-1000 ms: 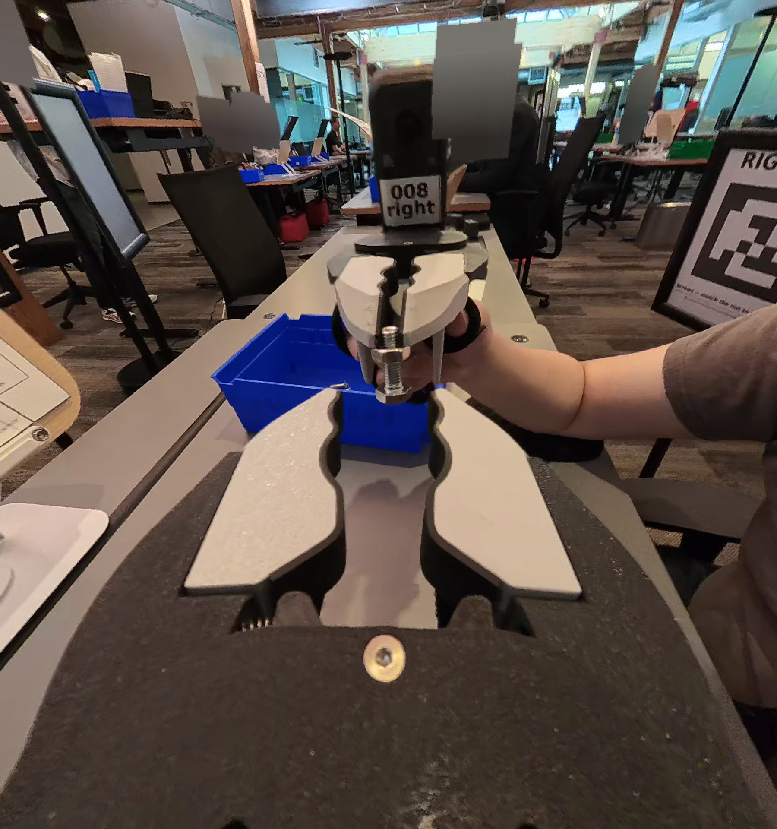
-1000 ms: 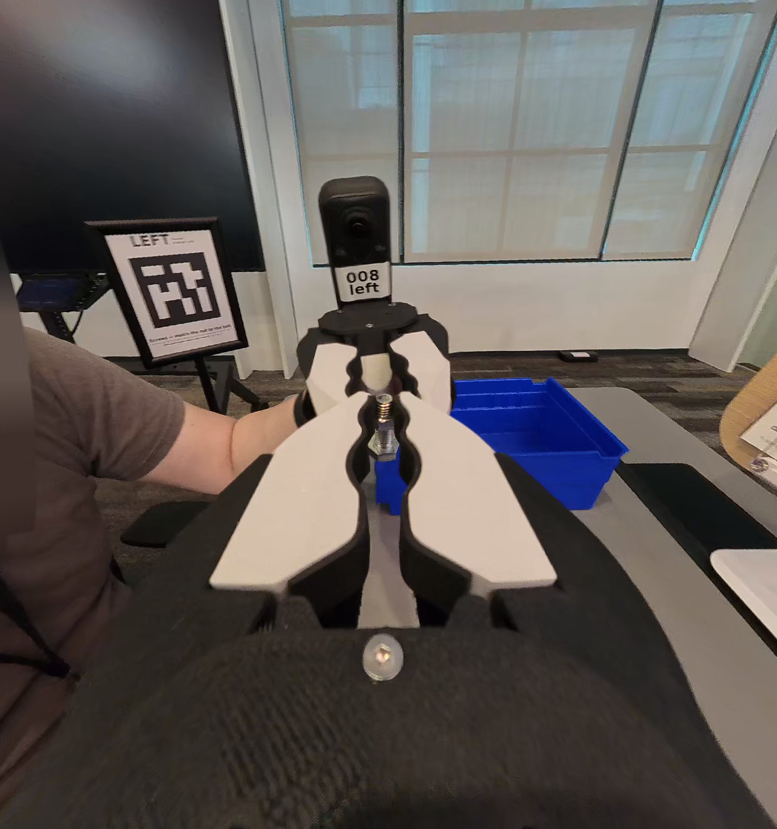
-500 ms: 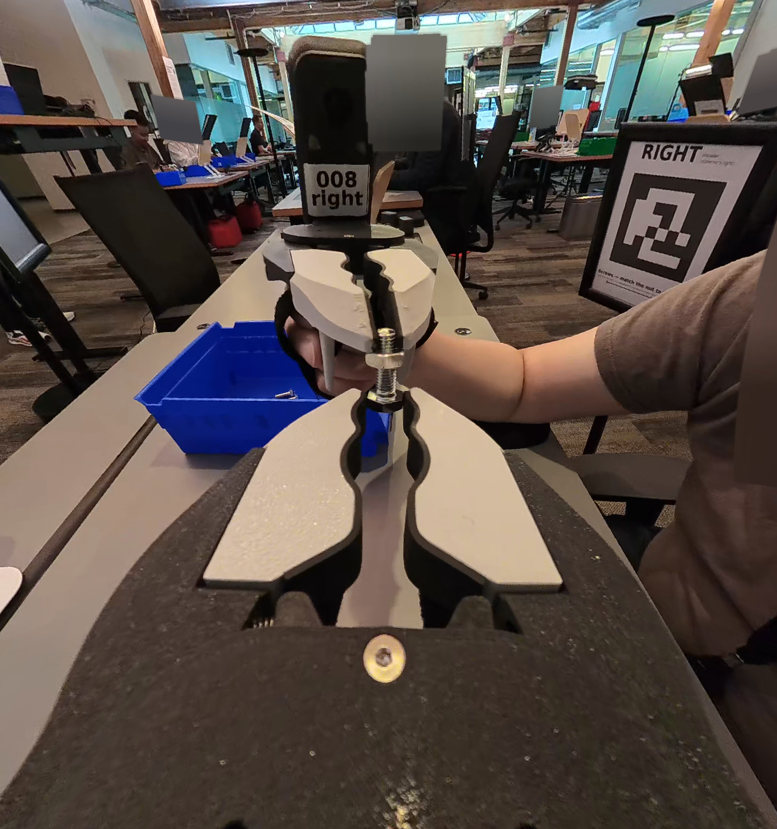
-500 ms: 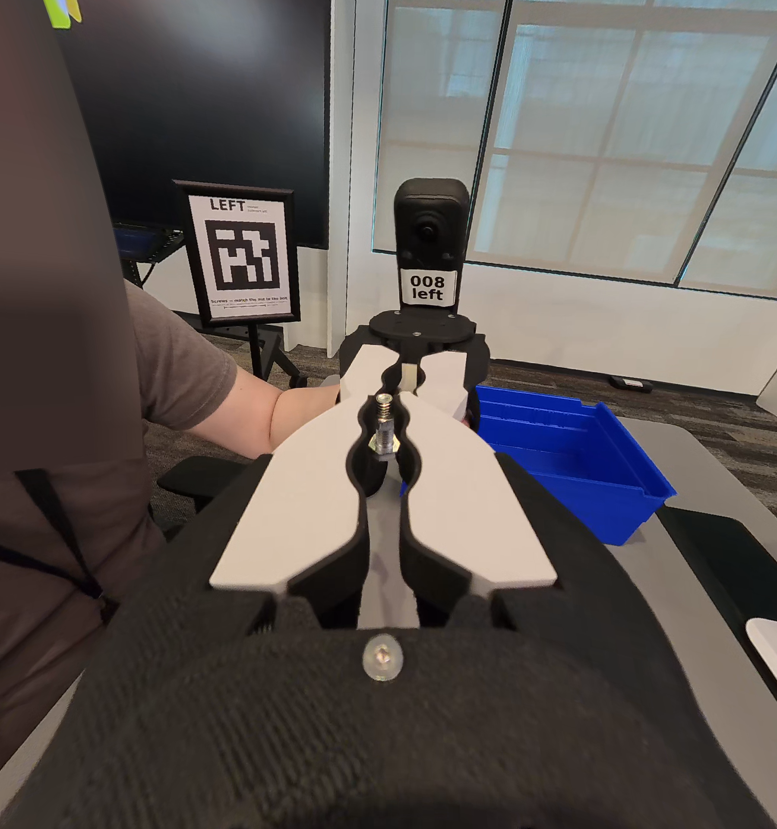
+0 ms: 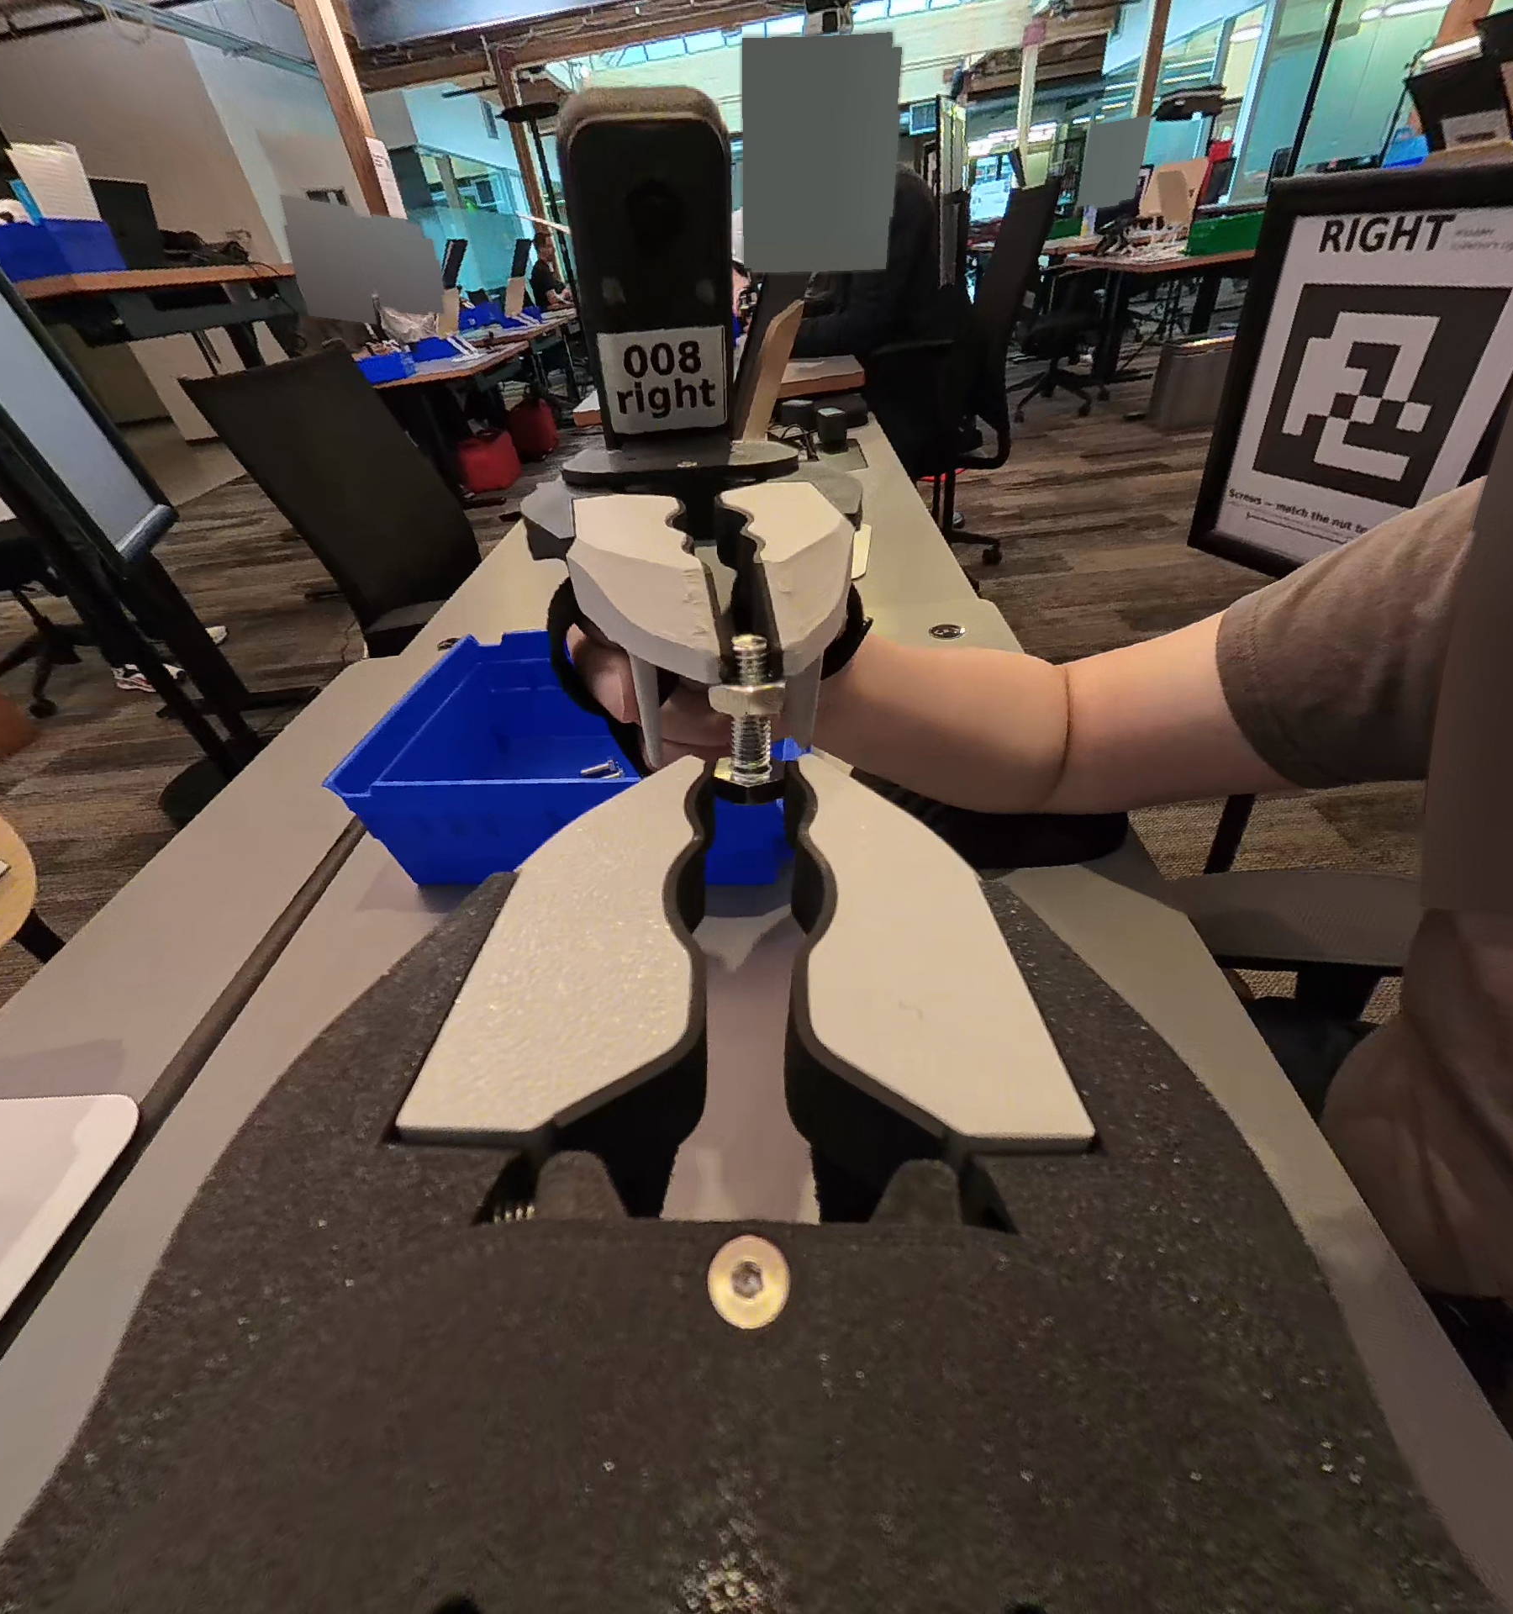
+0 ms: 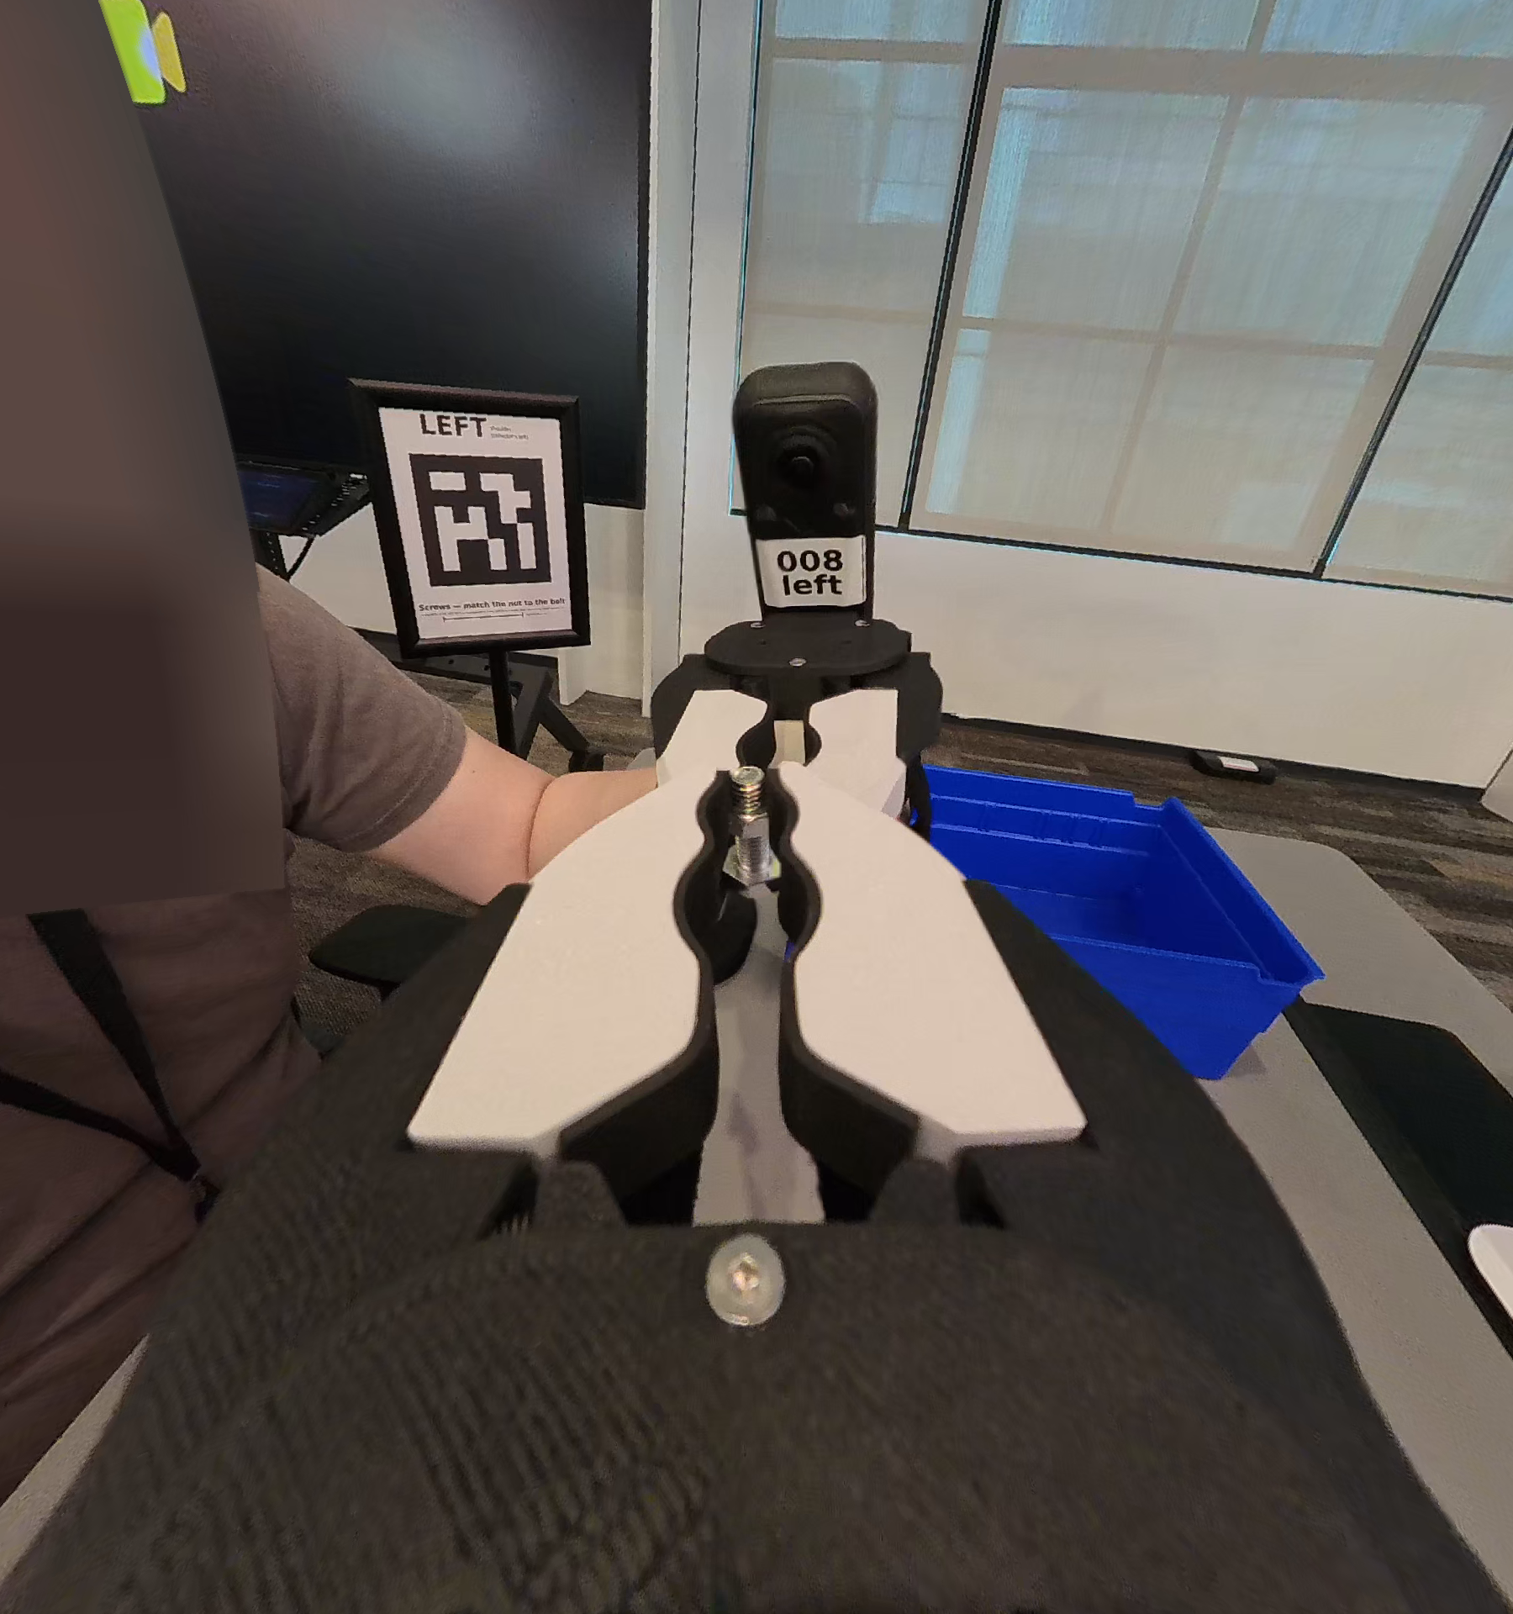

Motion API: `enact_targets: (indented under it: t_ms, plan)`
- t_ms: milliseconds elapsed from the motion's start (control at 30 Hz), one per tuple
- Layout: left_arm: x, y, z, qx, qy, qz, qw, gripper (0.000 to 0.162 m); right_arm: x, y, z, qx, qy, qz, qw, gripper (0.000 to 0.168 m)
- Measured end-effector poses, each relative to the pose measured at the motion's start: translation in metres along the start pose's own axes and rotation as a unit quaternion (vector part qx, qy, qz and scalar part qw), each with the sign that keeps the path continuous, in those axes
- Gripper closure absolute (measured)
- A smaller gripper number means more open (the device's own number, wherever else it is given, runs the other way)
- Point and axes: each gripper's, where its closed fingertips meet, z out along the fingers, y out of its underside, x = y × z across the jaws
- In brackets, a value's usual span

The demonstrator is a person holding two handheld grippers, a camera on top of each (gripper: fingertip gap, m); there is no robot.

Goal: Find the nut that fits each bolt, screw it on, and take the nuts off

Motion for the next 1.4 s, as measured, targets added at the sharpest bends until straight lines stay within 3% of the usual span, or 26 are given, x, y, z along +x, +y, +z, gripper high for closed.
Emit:
enact_targets:
  t_ms: [67, 267, 733, 1000, 1233, 1400]
  plan:
    - [-0.003, -0.001, -0.001, 0.0, -0.008, -0.007, 1.0, 0.148, 0.004, -0.004, -0.002, 0.008, 0.017, -0.006, 1.0, 0.143]
    - [-0.014, 0.0, -0.002, 0.002, -0.034, -0.034, 0.999, 0.148, 0.012, -0.002, -0.005, -0.01, 0.055, -0.022, 0.998, 0.137]
    - [-0.008, -0.005, -0.002, 0.013, -0.016, -0.037, 0.999, 0.148, 0.021, 0.004, -0.012, 0.01, 0.031, 0.032, 0.999, 0.141]
    - [-0.004, -0.004, 0.002, 0.012, -0.011, -0.039, 0.999, 0.148, 0.01, 0.003, 0.006, 0.006, 0.033, 0.018, 0.999, 0.139]
    - [-0.003, -0.012, -0.004, 0.03, -0.004, -0.046, 0.998, 0.148, 0.021, -0.002, -0.014, 0.029, 0.028, 0.043, 0.998, 0.142]
    - [-0.004, -0.007, 0.0, 0.023, -0.004, -0.051, 0.998, 0.148, 0.005, -0.009, -0.003, 0.041, -0.005, 0.045, 0.998, 0.14]
